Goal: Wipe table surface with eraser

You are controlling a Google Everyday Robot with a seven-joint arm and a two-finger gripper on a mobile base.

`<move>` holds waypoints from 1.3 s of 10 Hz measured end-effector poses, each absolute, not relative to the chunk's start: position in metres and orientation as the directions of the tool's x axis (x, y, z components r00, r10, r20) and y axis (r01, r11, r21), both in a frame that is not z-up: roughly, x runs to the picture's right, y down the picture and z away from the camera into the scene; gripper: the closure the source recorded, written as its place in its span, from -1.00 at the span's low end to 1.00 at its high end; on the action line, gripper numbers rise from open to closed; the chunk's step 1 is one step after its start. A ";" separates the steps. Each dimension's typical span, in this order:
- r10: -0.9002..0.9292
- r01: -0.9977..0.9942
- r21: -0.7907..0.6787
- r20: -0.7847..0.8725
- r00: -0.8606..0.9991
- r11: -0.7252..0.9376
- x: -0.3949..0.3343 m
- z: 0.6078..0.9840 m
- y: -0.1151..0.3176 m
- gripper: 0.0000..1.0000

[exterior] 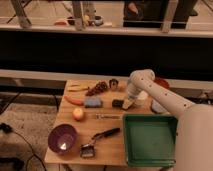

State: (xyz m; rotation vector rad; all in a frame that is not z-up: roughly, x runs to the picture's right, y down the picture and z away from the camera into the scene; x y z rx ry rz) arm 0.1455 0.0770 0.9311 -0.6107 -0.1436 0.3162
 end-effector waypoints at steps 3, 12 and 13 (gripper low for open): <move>0.317 -0.251 -0.574 0.017 0.948 0.779 0.164 0.946 0.066 1.00; 0.280 -0.175 -0.569 0.102 0.954 0.803 0.102 0.976 0.038 1.00; 0.279 -0.168 -0.570 0.112 0.954 0.804 0.092 0.970 0.040 1.00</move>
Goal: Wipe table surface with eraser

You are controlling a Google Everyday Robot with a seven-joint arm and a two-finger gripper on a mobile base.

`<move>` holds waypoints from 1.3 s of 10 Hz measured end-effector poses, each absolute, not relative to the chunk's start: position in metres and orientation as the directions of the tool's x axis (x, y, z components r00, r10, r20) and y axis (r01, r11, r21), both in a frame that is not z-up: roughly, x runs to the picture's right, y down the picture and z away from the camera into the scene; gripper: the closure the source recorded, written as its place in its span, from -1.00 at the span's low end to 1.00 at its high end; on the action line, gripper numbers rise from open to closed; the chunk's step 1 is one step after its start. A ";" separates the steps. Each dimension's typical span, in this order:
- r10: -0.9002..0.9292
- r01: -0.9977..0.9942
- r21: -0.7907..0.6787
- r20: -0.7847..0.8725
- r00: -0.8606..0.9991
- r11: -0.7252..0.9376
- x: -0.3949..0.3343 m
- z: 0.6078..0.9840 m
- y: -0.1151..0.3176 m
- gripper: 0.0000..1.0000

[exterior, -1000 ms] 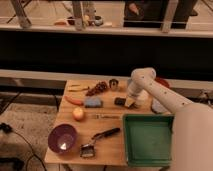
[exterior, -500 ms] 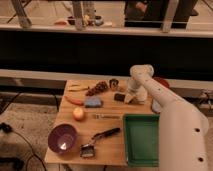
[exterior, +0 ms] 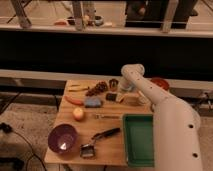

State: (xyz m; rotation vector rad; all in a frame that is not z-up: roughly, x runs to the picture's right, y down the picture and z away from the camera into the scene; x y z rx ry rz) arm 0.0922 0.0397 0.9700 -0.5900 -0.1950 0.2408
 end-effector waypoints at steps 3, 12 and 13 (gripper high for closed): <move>0.281 -0.171 -0.571 0.110 0.954 0.803 0.082 0.952 0.047 1.00; 0.347 -0.267 -0.598 0.019 0.938 0.756 0.114 0.919 0.099 1.00; 0.349 -0.275 -0.593 0.010 0.937 0.757 0.116 0.915 0.101 1.00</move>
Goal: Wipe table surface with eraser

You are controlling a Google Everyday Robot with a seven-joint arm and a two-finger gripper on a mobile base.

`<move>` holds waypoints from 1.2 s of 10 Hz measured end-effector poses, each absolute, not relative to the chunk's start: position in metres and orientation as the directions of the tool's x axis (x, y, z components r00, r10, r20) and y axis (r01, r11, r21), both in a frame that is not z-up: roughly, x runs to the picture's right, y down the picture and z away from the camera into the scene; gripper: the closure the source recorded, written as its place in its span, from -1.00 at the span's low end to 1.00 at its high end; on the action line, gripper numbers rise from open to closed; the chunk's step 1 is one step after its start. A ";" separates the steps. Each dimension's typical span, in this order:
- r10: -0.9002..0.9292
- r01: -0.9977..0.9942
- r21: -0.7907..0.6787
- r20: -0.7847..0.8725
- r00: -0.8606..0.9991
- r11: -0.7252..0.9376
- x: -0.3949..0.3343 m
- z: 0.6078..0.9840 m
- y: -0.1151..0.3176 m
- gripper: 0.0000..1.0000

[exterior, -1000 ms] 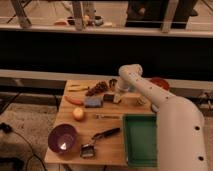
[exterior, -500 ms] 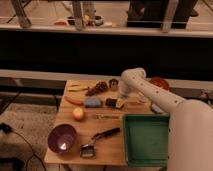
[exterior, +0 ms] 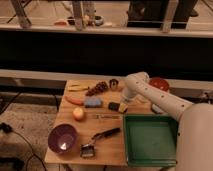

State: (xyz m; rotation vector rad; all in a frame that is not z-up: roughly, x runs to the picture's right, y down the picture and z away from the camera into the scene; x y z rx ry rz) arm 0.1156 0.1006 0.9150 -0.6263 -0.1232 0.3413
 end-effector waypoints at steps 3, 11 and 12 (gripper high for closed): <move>0.361 -0.303 -0.579 -0.016 0.932 0.757 0.128 0.911 0.102 1.00; 0.383 -0.361 -0.544 -0.077 0.920 0.758 0.175 0.930 0.090 1.00; 0.375 -0.351 -0.534 -0.069 0.925 0.769 0.173 0.937 0.080 1.00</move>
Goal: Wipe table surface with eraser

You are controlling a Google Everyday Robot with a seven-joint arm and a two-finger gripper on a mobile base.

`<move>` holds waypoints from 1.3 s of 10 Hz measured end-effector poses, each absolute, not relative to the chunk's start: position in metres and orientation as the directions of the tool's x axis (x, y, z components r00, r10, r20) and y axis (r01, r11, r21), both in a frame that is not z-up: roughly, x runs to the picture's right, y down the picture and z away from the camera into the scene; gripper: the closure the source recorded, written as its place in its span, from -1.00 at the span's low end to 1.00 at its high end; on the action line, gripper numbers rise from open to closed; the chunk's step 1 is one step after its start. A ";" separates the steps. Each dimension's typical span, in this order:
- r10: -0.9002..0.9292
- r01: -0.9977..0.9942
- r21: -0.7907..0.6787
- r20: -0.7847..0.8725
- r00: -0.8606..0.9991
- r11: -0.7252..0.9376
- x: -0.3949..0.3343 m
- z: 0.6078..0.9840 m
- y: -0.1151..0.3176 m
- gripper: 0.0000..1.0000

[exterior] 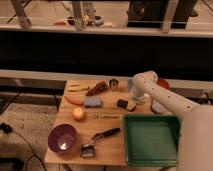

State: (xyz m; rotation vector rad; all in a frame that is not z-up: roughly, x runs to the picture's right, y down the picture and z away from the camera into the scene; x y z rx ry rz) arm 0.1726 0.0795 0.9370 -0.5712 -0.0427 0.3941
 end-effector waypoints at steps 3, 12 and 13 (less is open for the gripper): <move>0.345 -0.318 -0.530 -0.051 0.937 0.786 0.161 0.945 0.066 1.00; 0.306 -0.237 -0.551 0.035 0.951 0.800 0.116 0.965 0.053 1.00; 0.303 -0.230 -0.557 0.041 0.952 0.798 0.111 0.962 0.056 1.00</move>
